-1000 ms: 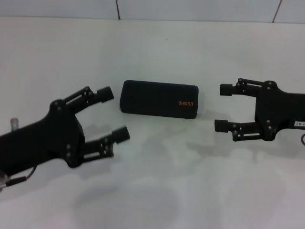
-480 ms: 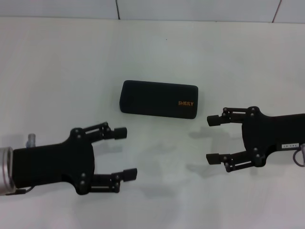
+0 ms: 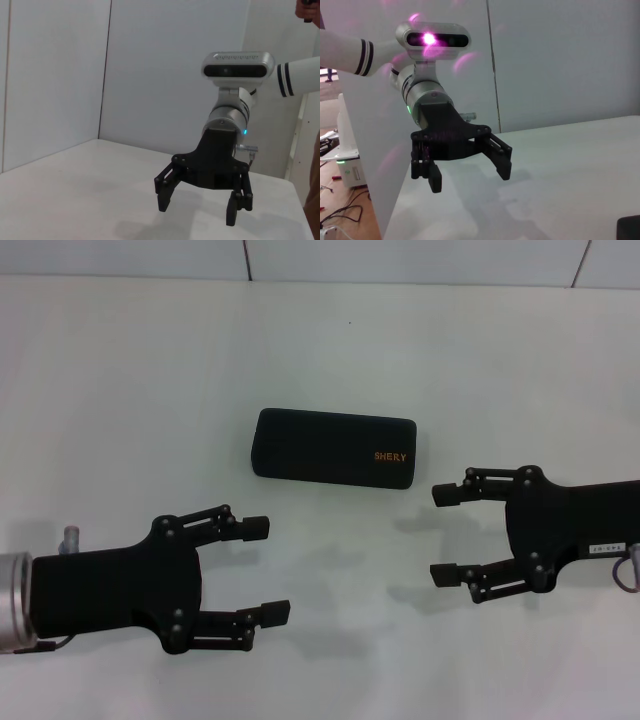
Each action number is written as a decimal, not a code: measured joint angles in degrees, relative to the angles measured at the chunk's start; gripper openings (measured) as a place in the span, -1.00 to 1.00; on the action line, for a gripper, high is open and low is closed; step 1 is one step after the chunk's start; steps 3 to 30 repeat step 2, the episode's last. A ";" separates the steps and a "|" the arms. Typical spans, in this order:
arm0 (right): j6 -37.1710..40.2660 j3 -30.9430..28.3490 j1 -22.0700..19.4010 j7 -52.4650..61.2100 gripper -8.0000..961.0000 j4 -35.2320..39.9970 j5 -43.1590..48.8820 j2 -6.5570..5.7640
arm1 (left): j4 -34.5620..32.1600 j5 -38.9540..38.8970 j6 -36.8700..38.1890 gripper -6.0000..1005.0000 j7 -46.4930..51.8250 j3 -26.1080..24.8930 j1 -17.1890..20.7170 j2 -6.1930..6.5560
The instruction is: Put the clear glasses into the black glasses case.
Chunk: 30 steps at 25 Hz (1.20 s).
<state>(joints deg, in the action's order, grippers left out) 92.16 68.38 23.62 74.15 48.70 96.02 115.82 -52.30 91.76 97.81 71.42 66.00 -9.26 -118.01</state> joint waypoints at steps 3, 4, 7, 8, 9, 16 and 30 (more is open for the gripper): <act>0.11 0.00 -0.02 0.01 0.79 -0.12 -0.04 0.03 | 0.00 0.00 0.00 0.78 0.01 0.00 0.03 -0.01; 0.11 0.00 -0.02 0.01 0.79 -0.12 -0.04 0.03 | 0.00 0.00 0.00 0.78 0.01 0.00 0.03 -0.01; 0.11 0.00 -0.02 0.01 0.79 -0.12 -0.04 0.03 | 0.00 0.00 0.00 0.78 0.01 0.00 0.03 -0.01; 0.11 0.00 -0.02 0.01 0.79 -0.12 -0.04 0.03 | 0.00 0.00 0.00 0.78 0.01 0.00 0.03 -0.01; 0.11 0.00 -0.02 0.01 0.79 -0.12 -0.04 0.03 | 0.00 0.00 0.00 0.78 0.01 0.00 0.03 -0.01; 0.11 0.00 -0.02 0.01 0.79 -0.12 -0.04 0.03 | 0.00 0.00 0.00 0.78 0.01 0.00 0.03 -0.01; 0.11 0.00 -0.02 0.01 0.79 -0.12 -0.04 0.03 | 0.00 0.00 0.00 0.78 0.01 0.00 0.03 -0.01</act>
